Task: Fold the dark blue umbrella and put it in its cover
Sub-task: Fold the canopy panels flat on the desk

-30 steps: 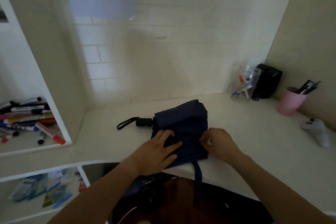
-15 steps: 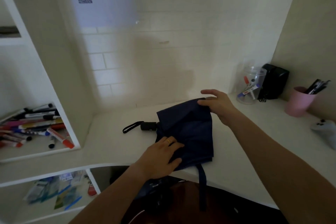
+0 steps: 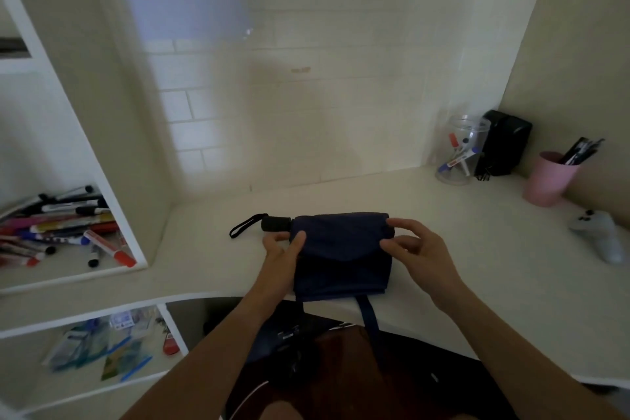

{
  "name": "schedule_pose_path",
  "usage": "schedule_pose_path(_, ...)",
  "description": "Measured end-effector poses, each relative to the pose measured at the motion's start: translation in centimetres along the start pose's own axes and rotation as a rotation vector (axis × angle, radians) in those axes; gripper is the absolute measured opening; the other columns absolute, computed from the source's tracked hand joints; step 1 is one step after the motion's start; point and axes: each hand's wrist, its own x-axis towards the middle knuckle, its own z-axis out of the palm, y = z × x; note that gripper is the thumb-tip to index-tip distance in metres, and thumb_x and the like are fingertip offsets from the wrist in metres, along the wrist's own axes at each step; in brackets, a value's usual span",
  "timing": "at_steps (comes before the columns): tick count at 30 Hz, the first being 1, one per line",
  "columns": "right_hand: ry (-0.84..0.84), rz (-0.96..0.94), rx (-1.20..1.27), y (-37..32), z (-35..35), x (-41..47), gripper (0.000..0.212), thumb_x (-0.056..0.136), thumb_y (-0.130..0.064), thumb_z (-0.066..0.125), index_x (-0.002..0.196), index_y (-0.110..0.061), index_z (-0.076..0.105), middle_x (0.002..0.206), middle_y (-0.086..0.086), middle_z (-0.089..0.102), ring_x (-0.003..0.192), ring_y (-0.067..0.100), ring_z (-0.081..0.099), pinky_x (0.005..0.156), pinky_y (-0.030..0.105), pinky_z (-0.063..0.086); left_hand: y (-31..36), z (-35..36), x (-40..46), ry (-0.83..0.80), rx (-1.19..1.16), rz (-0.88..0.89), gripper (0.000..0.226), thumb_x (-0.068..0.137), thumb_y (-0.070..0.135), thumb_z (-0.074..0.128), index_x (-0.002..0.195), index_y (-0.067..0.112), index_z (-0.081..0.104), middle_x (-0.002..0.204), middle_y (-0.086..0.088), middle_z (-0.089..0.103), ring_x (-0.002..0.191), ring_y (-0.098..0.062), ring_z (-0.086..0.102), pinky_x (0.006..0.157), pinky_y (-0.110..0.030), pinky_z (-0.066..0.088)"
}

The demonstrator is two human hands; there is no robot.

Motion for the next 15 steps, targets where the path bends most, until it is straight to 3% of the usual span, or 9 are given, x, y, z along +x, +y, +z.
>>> schedule_pose_path(4,0.035,0.076,0.026,0.5,0.3,-0.5,0.034,0.080,-0.024,0.083,0.111,-0.026,0.067,0.082,-0.003,0.079,0.083,0.003,0.074,0.077,0.017,0.047,-0.1,0.4,0.8,0.098,0.101,-0.009,0.044,0.096,0.044,0.062,0.125,0.013,0.050,0.117,-0.004,0.062,0.098,-0.012,0.062,0.068,-0.021,0.049)
schedule_pose_path(8,0.048,0.063,-0.004,1.1,0.3,-0.3,0.012,0.082,-0.018,0.081,0.092,-0.018,0.076,0.083,0.001,0.079,0.081,0.005,0.073,0.073,0.015,0.047,-0.2,0.6,1.4,0.118,0.174,-0.006,0.035,0.094,0.031,0.069,0.120,0.008,0.063,0.112,-0.005,0.068,0.098,-0.017,0.066,0.076,-0.026,0.053)
schedule_pose_path(11,-0.028,0.106,-0.015,1.3,-0.2,0.0,0.008,0.084,-0.010,0.076,0.080,-0.014,0.072,0.087,0.001,0.075,0.086,0.012,0.068,0.076,0.020,0.045,0.1,0.2,1.2,0.099,0.069,-0.040,0.015,0.092,0.015,0.065,0.103,0.005,0.070,0.107,-0.011,0.071,0.094,-0.021,0.065,0.087,-0.036,0.052)
schedule_pose_path(13,-0.083,0.136,-0.009,1.4,-0.5,0.2,0.017,0.085,-0.004,0.069,0.070,-0.012,0.065,0.080,0.000,0.067,0.083,0.014,0.061,0.079,0.026,0.041,0.3,-0.3,0.8,0.071,-0.043,-0.075,0.011,0.080,0.016,0.062,0.084,0.009,0.070,0.097,-0.010,0.069,0.087,-0.022,0.062,0.088,-0.040,0.049)
schedule_pose_path(15,-0.103,0.150,0.021,1.3,-0.4,0.3,0.018,0.087,-0.008,0.067,0.069,-0.011,0.064,0.078,0.000,0.064,0.080,0.013,0.058,0.079,0.028,0.040,0.5,-0.7,0.5,0.035,-0.106,-0.091,0.017,0.068,0.022,0.060,0.079,0.012,0.068,0.095,-0.008,0.068,0.087,-0.022,0.061,0.088,-0.041,0.047)
